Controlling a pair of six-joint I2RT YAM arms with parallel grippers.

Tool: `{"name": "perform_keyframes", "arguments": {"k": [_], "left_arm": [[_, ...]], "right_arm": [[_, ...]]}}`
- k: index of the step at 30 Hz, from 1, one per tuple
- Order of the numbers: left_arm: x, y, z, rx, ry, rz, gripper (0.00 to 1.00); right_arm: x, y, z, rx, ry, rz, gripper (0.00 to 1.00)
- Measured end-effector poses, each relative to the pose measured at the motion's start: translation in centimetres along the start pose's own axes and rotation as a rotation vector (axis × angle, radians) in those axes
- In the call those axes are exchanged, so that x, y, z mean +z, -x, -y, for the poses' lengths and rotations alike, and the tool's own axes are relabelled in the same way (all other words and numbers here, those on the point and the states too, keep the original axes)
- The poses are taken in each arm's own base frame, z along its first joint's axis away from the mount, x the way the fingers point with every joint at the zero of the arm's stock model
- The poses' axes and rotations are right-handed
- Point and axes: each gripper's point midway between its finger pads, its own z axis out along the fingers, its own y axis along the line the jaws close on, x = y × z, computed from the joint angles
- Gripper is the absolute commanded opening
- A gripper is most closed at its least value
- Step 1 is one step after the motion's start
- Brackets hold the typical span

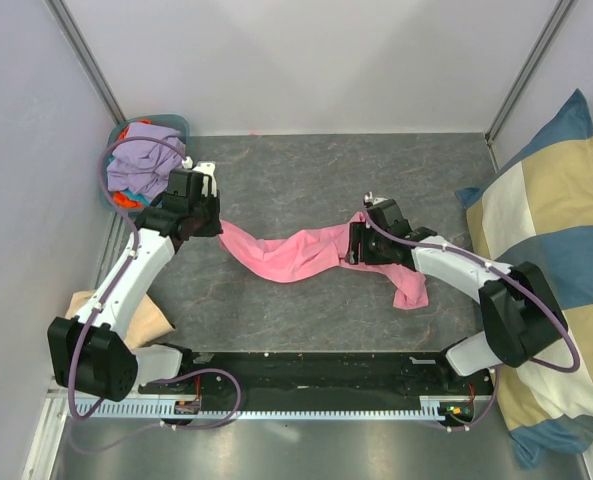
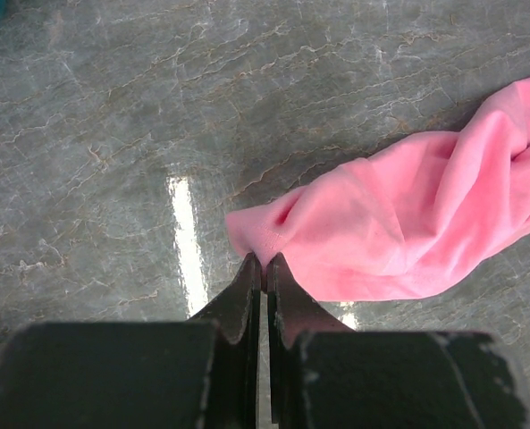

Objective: Fold and stack the t-shirts
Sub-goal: Flatten the tshirt out

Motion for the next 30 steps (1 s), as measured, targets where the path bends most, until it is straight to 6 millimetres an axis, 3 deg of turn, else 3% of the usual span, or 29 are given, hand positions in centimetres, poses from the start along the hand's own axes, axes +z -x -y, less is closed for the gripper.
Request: {"name": "perform_keyframes", "arguments": {"k": [1,2,5,8,12,16,19,22,25,30], "left_arm": [[0.0,0.0,0.0,0.000,0.000,0.000,0.02],[0.0,0.0,0.0,0.000,0.000,0.002,0.02],[-0.1,0.1,0.0,0.000,-0.001,0.009,0.02],[-0.1,0.0,0.0,0.000,-0.001,0.008,0.02],[0.0,-0.2,0.0,0.000,0.000,0.002,0.02],[-0.1,-0.2,-0.1,0.000,0.000,0.005,0.02],[-0.6,0.0,-0.1,-0.001,0.003,0.021,0.02],[-1.9,0.7,-0.4,-0.003,0.013,0.059,0.02],[-3.9,2.7,-0.7,-0.015,0.024,0.130,0.02],[-7.9,6.9,-0.9,-0.029,0.035,0.273,0.02]], "right_arm": [[0.3,-0.1,0.0,0.001,-0.001,-0.003,0.61],[0.6,-0.2,0.0,0.000,-0.002,-0.008,0.44],[1.4,-0.4,0.1,0.002,-0.007,-0.015,0.14],[1.6,-0.5,0.2,-0.005,-0.010,-0.017,0.00],[1.2,-0.4,0.2,-0.006,-0.011,-0.012,0.00],[-1.3,1.1,-0.4,-0.012,-0.006,0.026,0.00],[-4.7,4.4,-1.6,-0.024,0.008,0.123,0.00],[-9.4,9.1,-2.7,-0.043,0.002,0.264,0.00],[-14.2,13.0,-3.1,-0.049,-0.032,0.400,0.00],[-18.7,15.9,-1.8,-0.046,-0.141,0.516,0.00]]}}
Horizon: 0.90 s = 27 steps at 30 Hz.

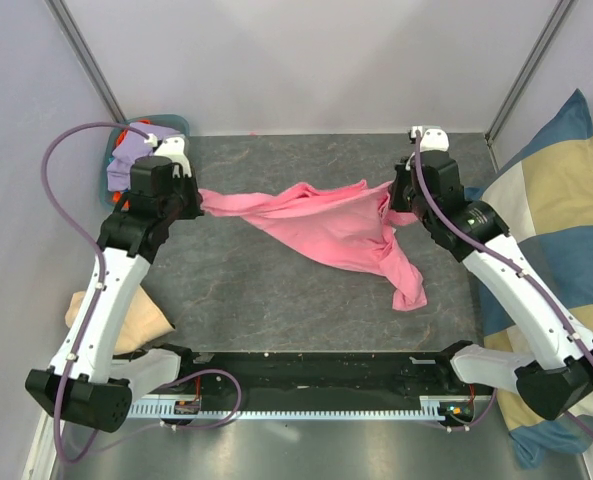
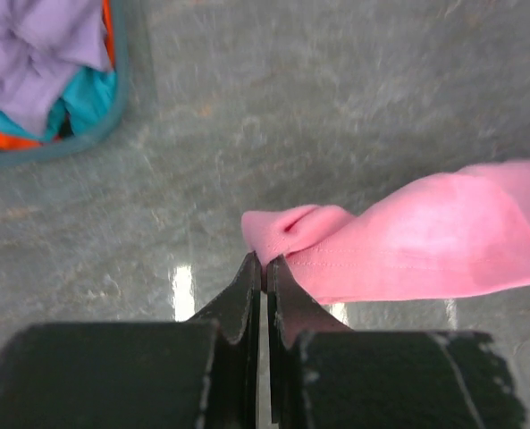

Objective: Fold and stack the t-shirts
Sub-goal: Flatten the tshirt out

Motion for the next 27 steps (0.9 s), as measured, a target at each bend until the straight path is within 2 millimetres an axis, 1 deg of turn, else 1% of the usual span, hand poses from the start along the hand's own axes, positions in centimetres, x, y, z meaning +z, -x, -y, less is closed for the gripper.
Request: {"name": "perform_keyframes", "arguments": {"k": [3,5,8,10,12,17,20,23,25,27], "left_arm": [[-1.6,2.3,-0.1,-0.007,0.005,0.067,0.02],[-2.2,3.0,-0.2,-0.010,0.011,0.088,0.02],[-2.7,3.5,-0.4,-0.015,0.018,0.099,0.02],[-2.7,3.4,-0.6,-0.016,0.023,0.095,0.02],[-2.7,3.2,-0.7,-0.016,0.026,0.087,0.02],[-2.7,3.0,-0.7,-0.016,0.024,0.080,0.02],[-2.2,1.9,-0.9,-0.015,0.029,0.056,0.02],[-1.4,0.3,-1.0,-0.012,0.032,0.012,0.02],[-1.1,-0.1,-1.0,-0.011,0.031,-0.005,0.02],[-0.6,-0.1,-0.9,-0.016,0.030,-0.012,0.02]], "right_arm": [[-0.6,1.0,1.3,-0.017,-0.067,0.021,0.00],[-1.1,1.6,2.0,-0.028,-0.105,0.034,0.00],[-1.7,2.7,2.6,-0.037,-0.139,0.059,0.01],[-2.1,3.3,2.8,-0.043,-0.154,0.076,0.01],[-2.3,3.5,3.0,-0.048,-0.162,0.082,0.01],[-2.9,3.1,3.6,-0.065,-0.178,0.065,0.02],[-3.2,2.3,3.8,-0.072,-0.173,0.047,0.01],[-3.2,0.5,4.4,-0.089,-0.188,0.007,0.00],[-3.1,-0.1,5.0,-0.099,-0.214,-0.011,0.00],[-3.1,-0.1,5.5,-0.104,-0.245,-0.010,0.00]]}}
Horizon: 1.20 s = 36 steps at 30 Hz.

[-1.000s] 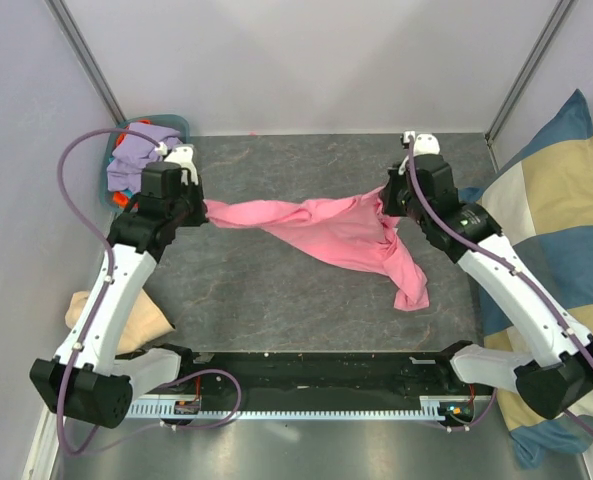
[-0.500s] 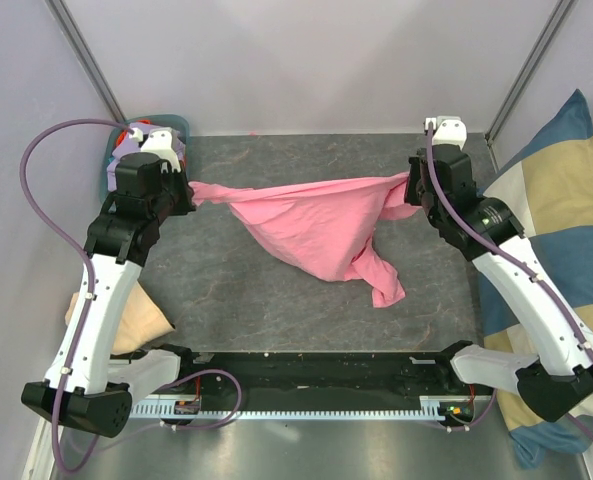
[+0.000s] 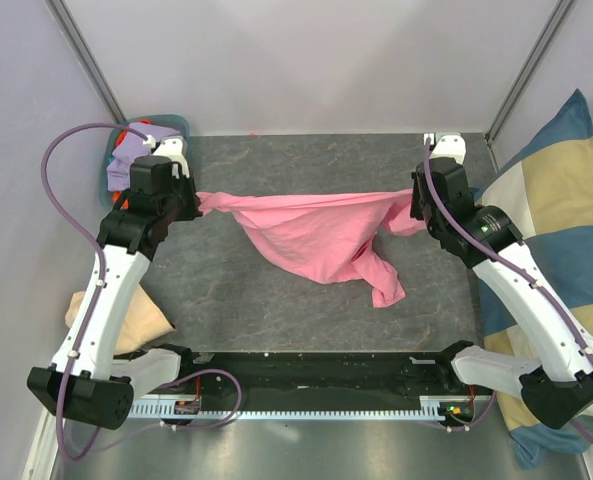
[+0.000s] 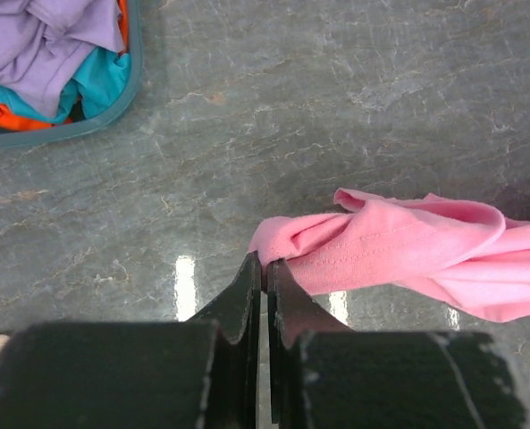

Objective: Fold and stack the t-shirts
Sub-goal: Flatten the tshirt out

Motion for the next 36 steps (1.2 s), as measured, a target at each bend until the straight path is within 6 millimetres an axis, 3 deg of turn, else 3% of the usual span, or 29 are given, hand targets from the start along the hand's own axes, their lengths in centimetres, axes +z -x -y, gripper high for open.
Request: {"name": "perform_keyframes", "arguments": {"k": [2,5,14,22,26,31,34,36], "left_arm": [[0.4,0.3,0.3,-0.007,-0.007,-0.009,0.02],[0.8,2.5,0.9,-0.016,-0.022,0.014,0.02],[0.2,13.0,2.8,-0.035,-0.061,0.204,0.02],[3.1,19.3,4.0,-0.055,-0.080,0.278,0.02],[3.4,20.8,4.1,-0.066,-0.087,0.301,0.02],[1.8,22.2,3.5,-0.090,-0.097,0.341,0.02],[1.0,22.1,3.2,-0.103,-0.109,0.345,0.02],[0.6,20.5,3.3,-0.109,-0.123,0.312,0.02]], "right_arm": [[0.0,0.4,0.4,0.000,-0.026,0.008,0.00],[0.0,2.4,0.4,0.009,-0.050,0.042,0.00],[-0.2,11.7,0.5,0.050,-0.134,0.245,0.00],[2.8,16.8,0.5,0.008,-0.227,0.346,0.00],[4.1,18.9,0.5,-0.032,-0.272,0.378,0.00],[2.9,20.8,0.9,-0.030,-0.281,0.428,0.00],[1.6,20.9,1.4,-0.008,-0.266,0.448,0.00],[0.9,20.1,1.5,0.006,-0.231,0.442,0.00]]}}
